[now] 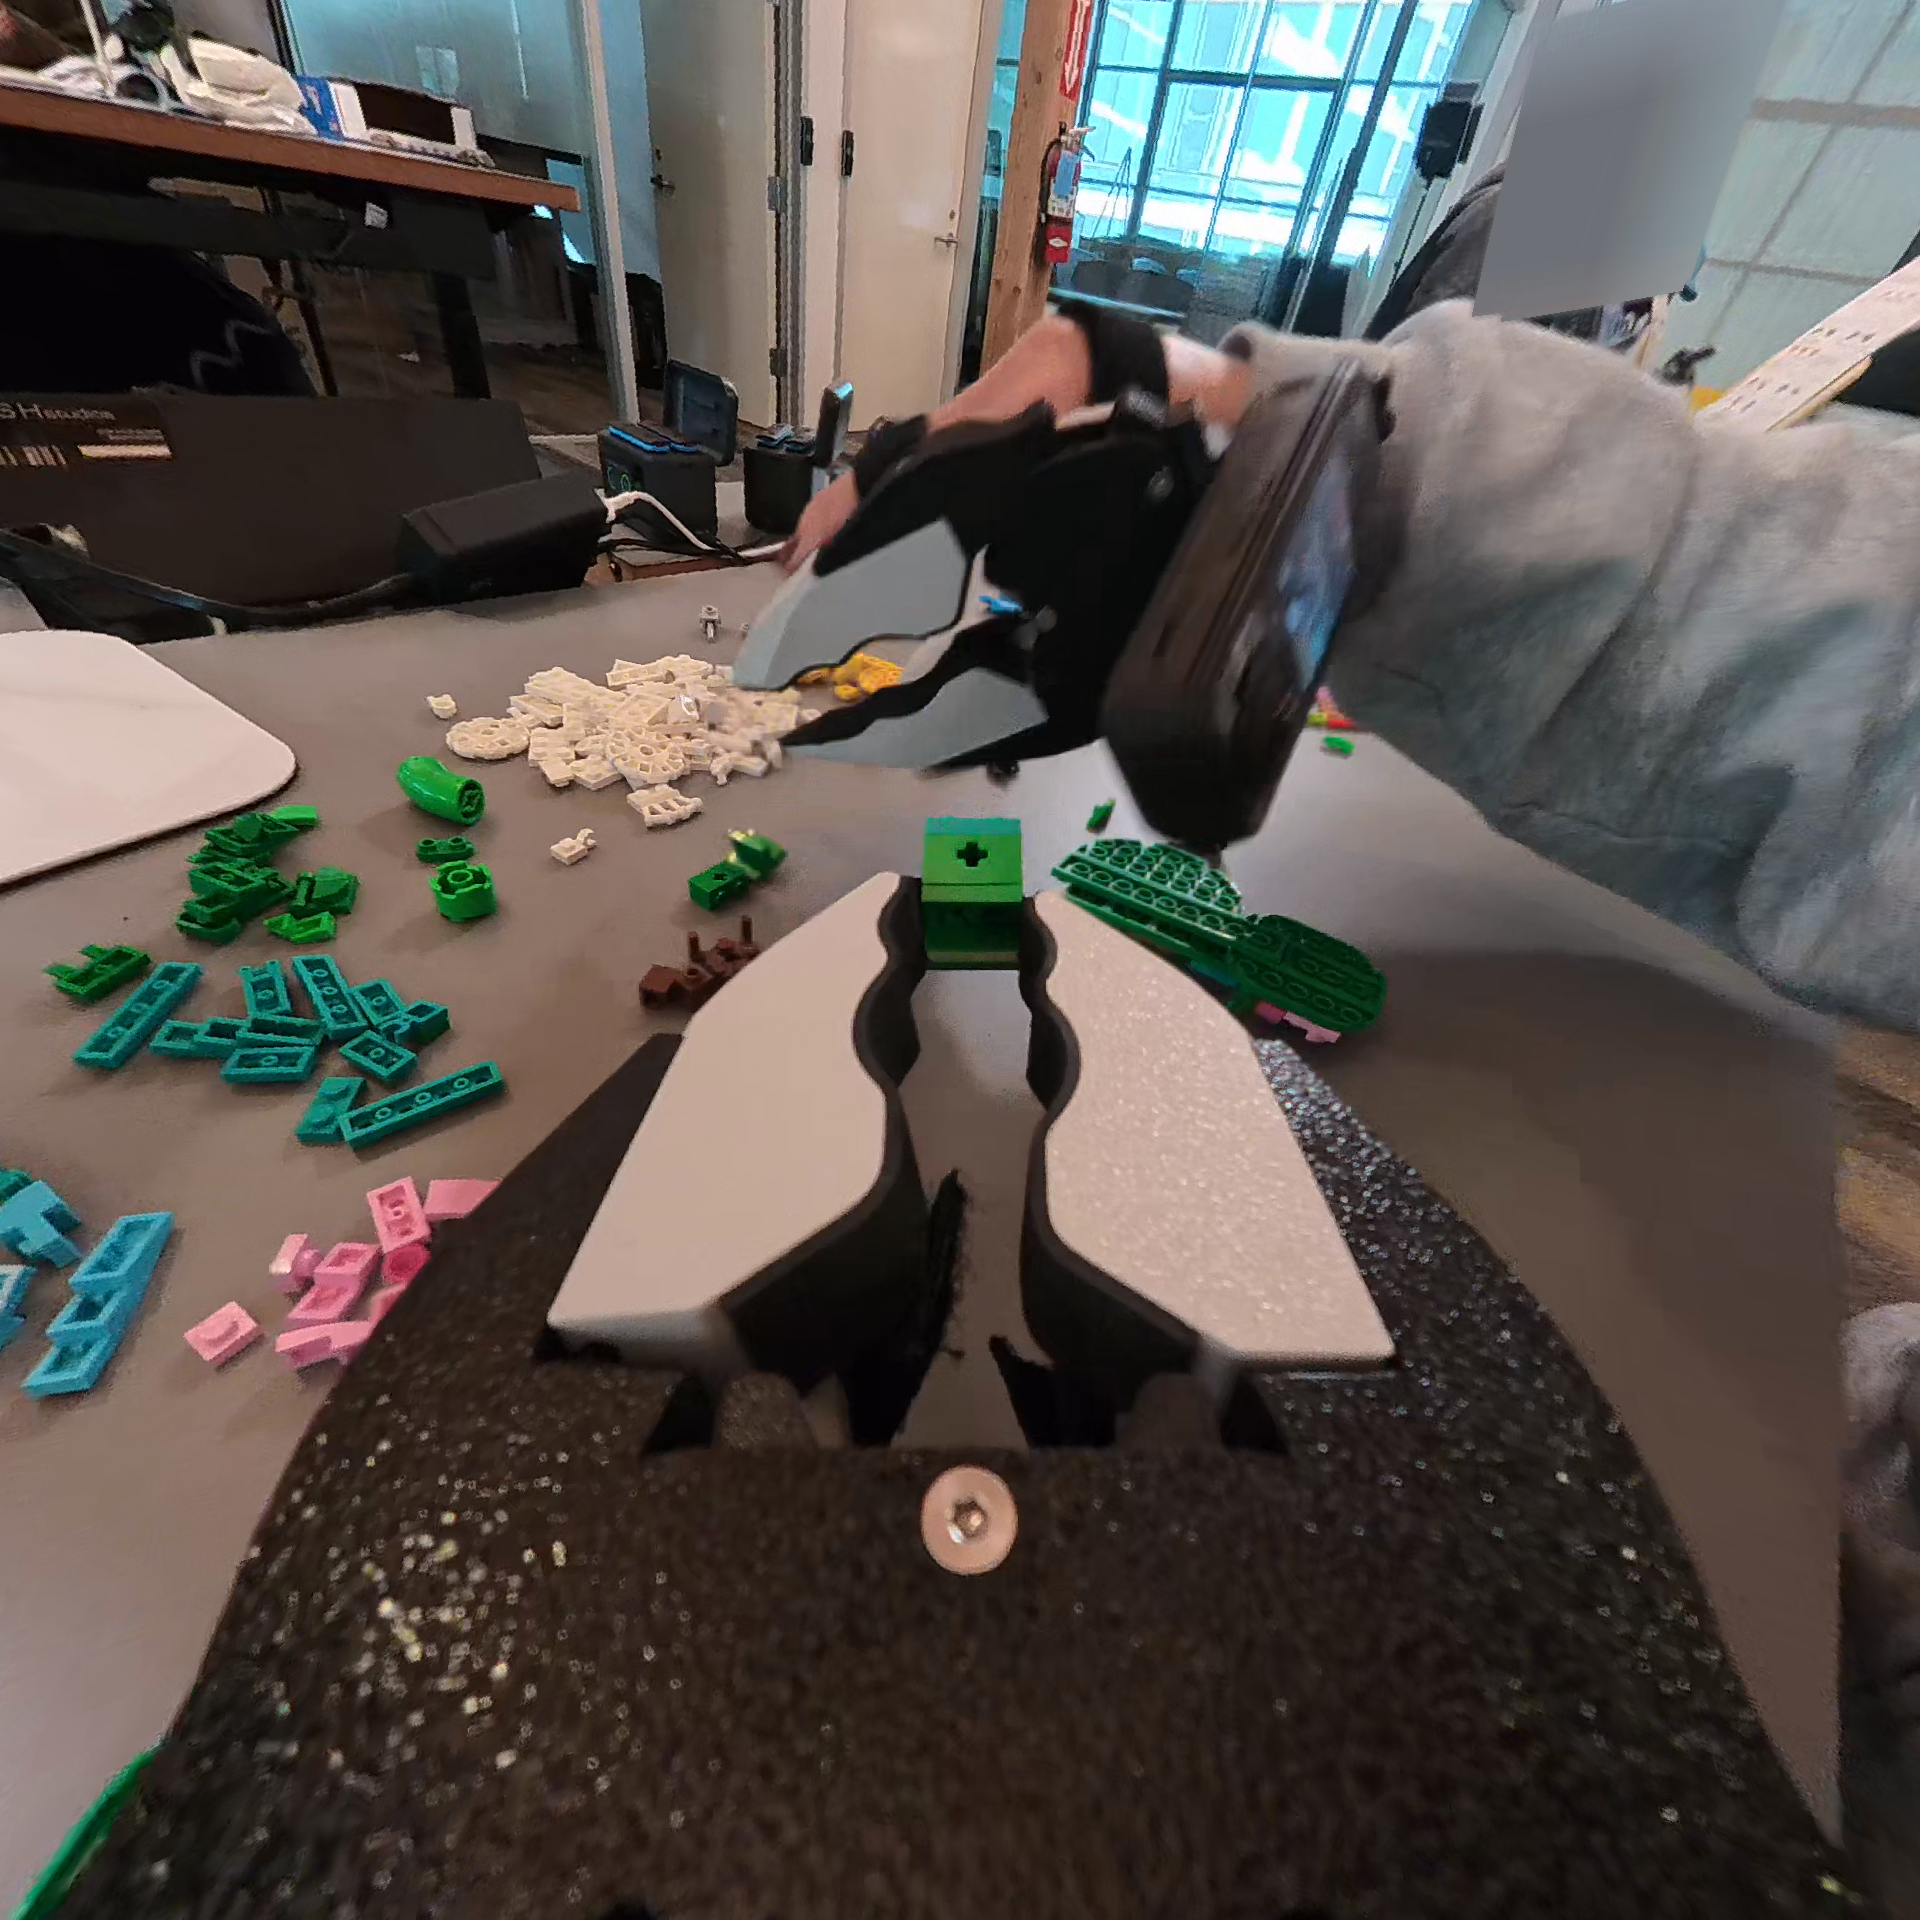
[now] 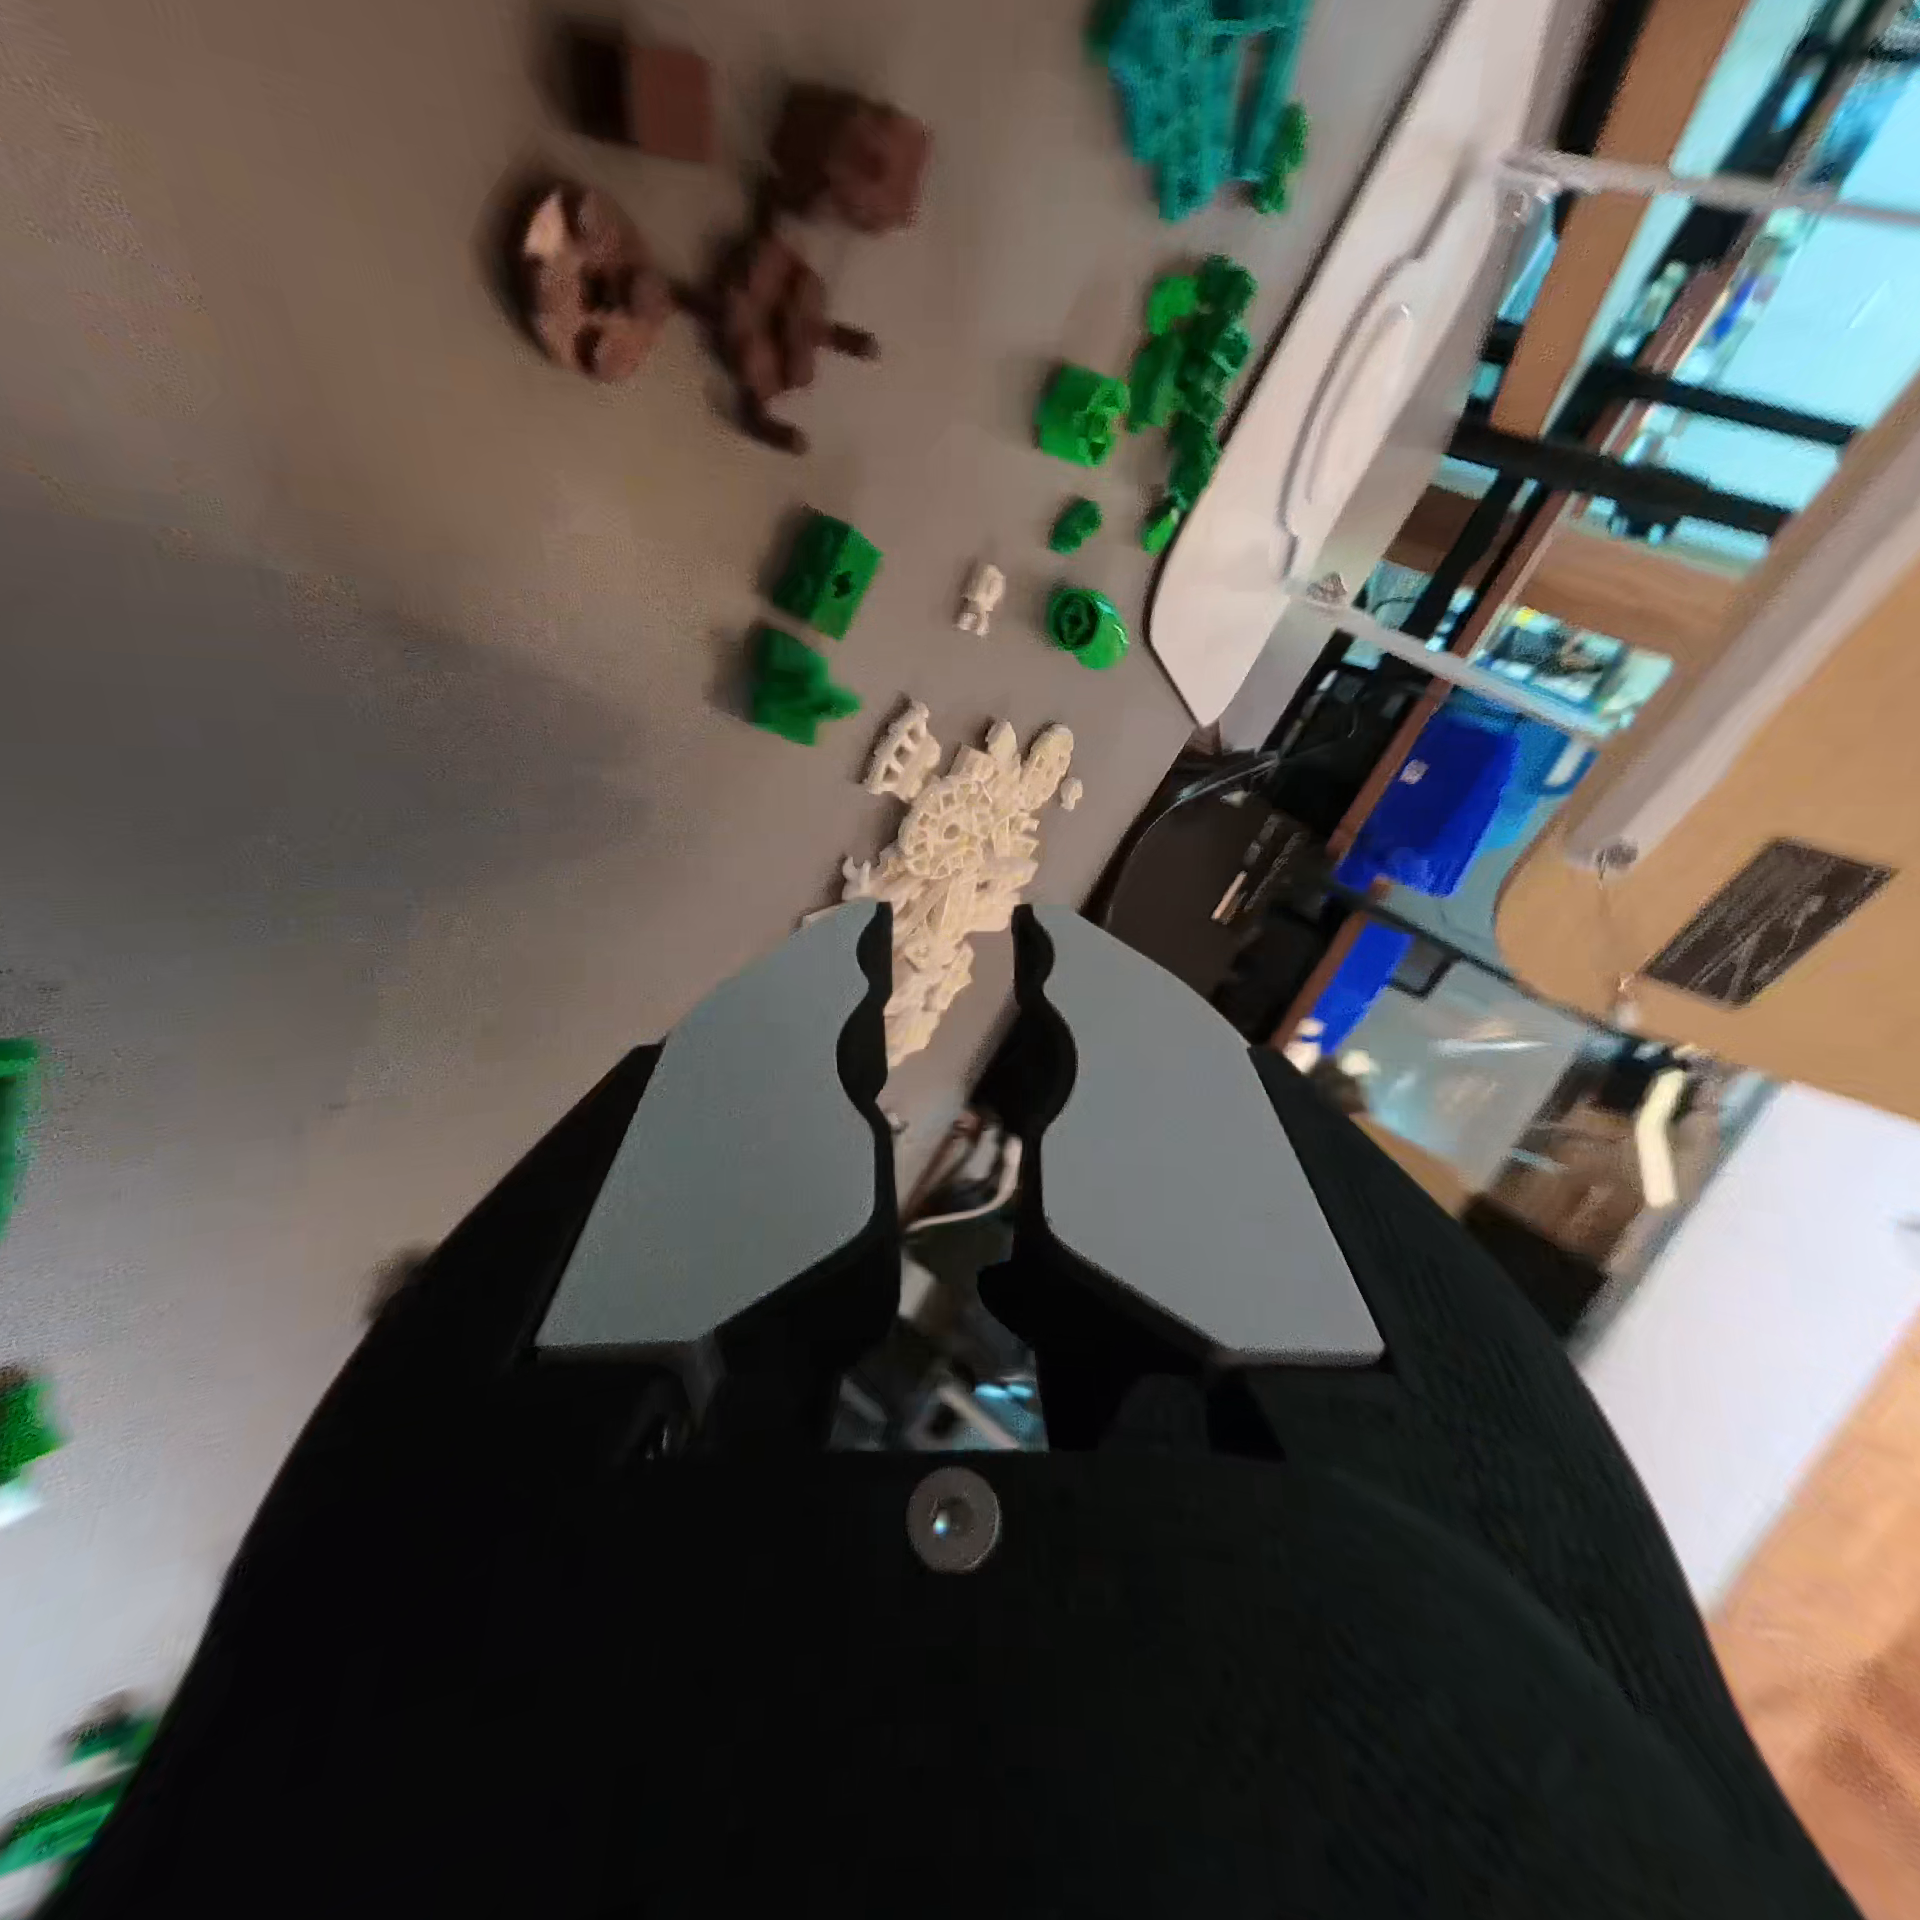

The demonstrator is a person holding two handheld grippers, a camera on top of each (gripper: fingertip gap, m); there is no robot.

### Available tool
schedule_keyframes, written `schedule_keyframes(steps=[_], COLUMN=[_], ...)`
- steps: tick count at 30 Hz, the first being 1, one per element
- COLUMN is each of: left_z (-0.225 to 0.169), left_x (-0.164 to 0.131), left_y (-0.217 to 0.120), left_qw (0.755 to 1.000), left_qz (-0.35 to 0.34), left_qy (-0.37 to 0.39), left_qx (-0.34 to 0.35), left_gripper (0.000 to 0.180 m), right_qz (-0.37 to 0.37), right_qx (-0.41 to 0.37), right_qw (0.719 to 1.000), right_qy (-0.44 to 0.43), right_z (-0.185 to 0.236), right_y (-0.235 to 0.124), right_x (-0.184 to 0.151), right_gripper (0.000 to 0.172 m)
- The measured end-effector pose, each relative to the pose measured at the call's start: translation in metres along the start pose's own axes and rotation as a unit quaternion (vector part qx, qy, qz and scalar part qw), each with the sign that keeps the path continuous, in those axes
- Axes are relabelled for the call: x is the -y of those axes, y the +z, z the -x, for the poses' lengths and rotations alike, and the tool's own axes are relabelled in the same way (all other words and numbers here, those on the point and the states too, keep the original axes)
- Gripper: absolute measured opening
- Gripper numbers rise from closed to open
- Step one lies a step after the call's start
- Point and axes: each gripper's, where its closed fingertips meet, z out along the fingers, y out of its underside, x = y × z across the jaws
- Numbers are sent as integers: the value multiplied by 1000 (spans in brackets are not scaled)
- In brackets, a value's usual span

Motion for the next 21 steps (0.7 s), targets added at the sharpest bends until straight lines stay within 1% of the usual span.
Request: schedule_keyframes(steps=[1, 2, 3, 5, 7, 8, 10, 12, 15, 17, 20, 21], left_z=[-1, -5, -11, -23, -39, -45, -53, -59, -59, -57, -57, -56], left_x=[1, 2, 5, 8, 9, 9, 8, 8, 7, 6, 8, 7], left_y=[-1, -1, -2, -3, -4, -4, -2, -1, 0, 1, 0, 0], left_qw=[1000, 999, 998, 991, 981, 976, 970, 968, 969, 971, 973, 973], left_qz=[1, -2, -8, -15, -19, -21, -17, -16, -13, -9, -13, -11], left_qy=[16, 39, 67, 126, 183, 205, 230, 237, 234, 227, 219, 218], left_qx=[0, -7, -17, -31, -58, -66, -73, -82, -80, -78, -77, -77], left_gripper=[17, 17, 17, 17, 17, 17, 17, 17, 17, 17, 17, 17], right_qz=[-18, -57, -116, -254, -360, -390, -420, -430, -429, -436, -445, -450], right_qx=[13, 45, 87, 154, 178, 188, 214, 227, 212, 199, 178, 170], right_qw=[999, 992, 976, 920, 865, 846, 820, 811, 816, 812, 813, 814], right_qy=[45, 103, 164, 255, 301, 312, 324, 326, 325, 332, 330, 326], right_z=[0, 5, 10, 11, 4, 2, 5, 8, 9, 4, -1, -3], right_y=[-10, -22, -38, -79, -117, -131, -149, -157, -157, -158, -161, -163], right_x=[4, 15, 32, 73, 99, 107, 117, 122, 122, 121, 120, 121], right_gripper=[21, 21, 21, 25, 27, 28, 30, 30, 30, 29, 23, 16])
